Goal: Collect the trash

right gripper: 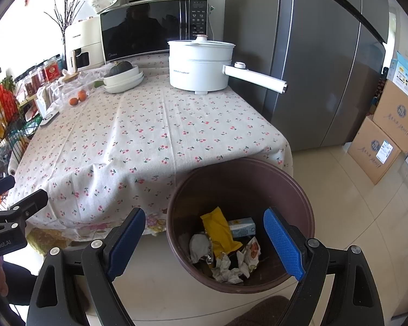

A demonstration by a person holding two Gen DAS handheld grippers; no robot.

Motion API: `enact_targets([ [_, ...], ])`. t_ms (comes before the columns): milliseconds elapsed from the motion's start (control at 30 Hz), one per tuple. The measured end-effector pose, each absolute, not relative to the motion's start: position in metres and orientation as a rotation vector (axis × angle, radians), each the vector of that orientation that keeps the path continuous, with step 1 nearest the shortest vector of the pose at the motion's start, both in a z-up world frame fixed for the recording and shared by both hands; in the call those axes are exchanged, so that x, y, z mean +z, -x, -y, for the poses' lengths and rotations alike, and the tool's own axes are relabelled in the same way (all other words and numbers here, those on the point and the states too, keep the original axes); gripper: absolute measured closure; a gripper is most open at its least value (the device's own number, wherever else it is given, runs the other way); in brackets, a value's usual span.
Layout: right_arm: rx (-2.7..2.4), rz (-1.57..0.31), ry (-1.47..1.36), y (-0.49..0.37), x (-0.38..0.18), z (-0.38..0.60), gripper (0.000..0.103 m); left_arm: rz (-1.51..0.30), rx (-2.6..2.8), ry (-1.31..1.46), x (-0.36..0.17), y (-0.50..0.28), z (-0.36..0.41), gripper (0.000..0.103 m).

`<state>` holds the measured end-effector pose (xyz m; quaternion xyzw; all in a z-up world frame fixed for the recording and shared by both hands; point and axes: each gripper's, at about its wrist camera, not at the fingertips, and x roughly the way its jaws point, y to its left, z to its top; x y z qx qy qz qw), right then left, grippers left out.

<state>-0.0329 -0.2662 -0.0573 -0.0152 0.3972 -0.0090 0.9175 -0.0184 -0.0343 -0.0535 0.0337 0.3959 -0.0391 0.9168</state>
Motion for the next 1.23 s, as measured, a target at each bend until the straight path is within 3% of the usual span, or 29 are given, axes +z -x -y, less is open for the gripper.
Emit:
enact_targets([
  [1233, 0.029, -0.777, 0.005, 0.038, -0.043, 0.258, 0.012, -0.86, -0.132, -0.023, -0.031, 0.01, 0.033, 0.001],
])
